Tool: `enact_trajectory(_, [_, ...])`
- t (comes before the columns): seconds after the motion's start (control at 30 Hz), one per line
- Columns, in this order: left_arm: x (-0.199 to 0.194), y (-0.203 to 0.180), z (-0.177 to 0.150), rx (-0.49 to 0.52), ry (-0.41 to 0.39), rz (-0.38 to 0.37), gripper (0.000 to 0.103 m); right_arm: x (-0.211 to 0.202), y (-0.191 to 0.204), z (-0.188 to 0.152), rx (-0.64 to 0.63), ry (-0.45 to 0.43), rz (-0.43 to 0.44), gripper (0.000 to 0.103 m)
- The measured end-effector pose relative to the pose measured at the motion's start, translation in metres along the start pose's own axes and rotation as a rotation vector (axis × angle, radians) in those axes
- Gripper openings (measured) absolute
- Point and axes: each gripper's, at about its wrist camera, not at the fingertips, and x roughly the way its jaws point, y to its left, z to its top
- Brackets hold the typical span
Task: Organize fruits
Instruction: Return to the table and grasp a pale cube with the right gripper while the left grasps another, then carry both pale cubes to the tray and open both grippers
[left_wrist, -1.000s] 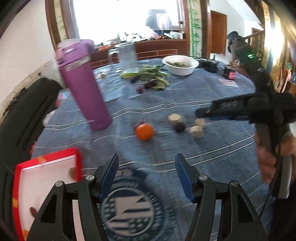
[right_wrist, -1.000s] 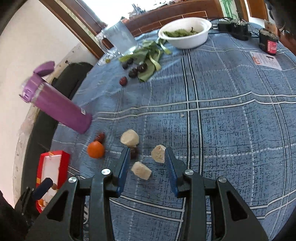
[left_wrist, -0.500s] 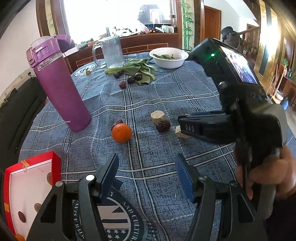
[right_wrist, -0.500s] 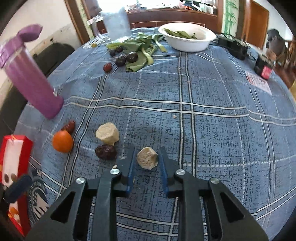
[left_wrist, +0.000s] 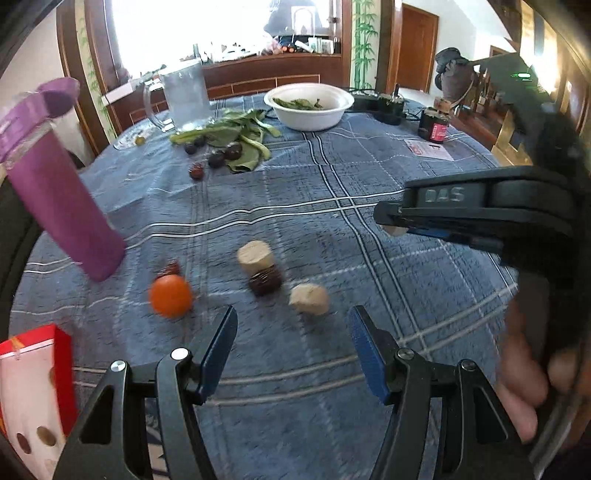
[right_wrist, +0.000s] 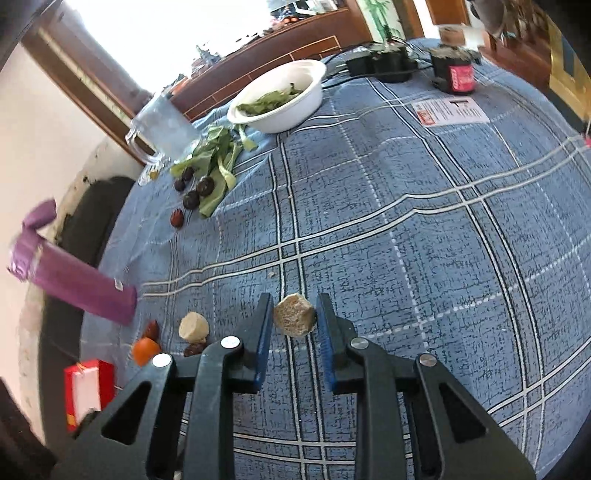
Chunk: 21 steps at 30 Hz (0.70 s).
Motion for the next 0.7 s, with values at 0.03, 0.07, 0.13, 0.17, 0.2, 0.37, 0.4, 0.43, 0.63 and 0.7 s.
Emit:
enact_trajectory(0.03, [0.005,-0.002,0.002,-0.007,0.007,-0.001,0.063,0.000,0.000,0.000,0.005,-0.001,0.003,0.025])
enact_trajectory(0.07, [0.011,-0.004,0.004,-0.010,0.015,0.004,0.061,-0.001,0.001,0.000,0.009,-0.002,0.007,0.025])
enact_trajectory(0.13, [0.019,-0.006,0.006,-0.012,0.027,0.012,0.053,-0.001,0.001,-0.001,0.010,0.002,0.014,0.025])
enact_trajectory(0.17, [0.023,-0.007,0.006,-0.013,0.032,0.009,0.049,0.000,0.002,-0.001,0.011,0.005,0.017,0.025])
enact_trajectory(0.2, [0.026,-0.009,0.007,-0.013,0.037,0.008,0.047,0.000,0.001,-0.001,0.011,0.006,0.019,0.025])
enact_trajectory(0.37, [0.035,-0.005,0.003,-0.029,0.060,-0.019,0.026,0.001,0.002,-0.001,0.011,0.009,0.026,0.025])
enact_trajectory(0.4, [0.035,-0.004,0.002,-0.030,0.061,-0.026,0.026,0.001,0.003,-0.001,0.010,0.006,0.026,0.025])
enact_trajectory(0.43, [0.035,-0.003,0.002,-0.036,0.062,-0.029,0.026,0.000,0.003,-0.001,0.008,0.001,0.023,0.025])
enact_trajectory(0.63, [0.006,0.010,-0.005,-0.055,0.007,0.010,0.026,-0.001,0.008,-0.003,-0.016,-0.014,0.024,0.025])
enact_trajectory(0.7, [-0.011,0.019,-0.010,-0.065,-0.021,0.026,0.026,-0.004,0.010,-0.004,-0.027,-0.030,0.024,0.025])
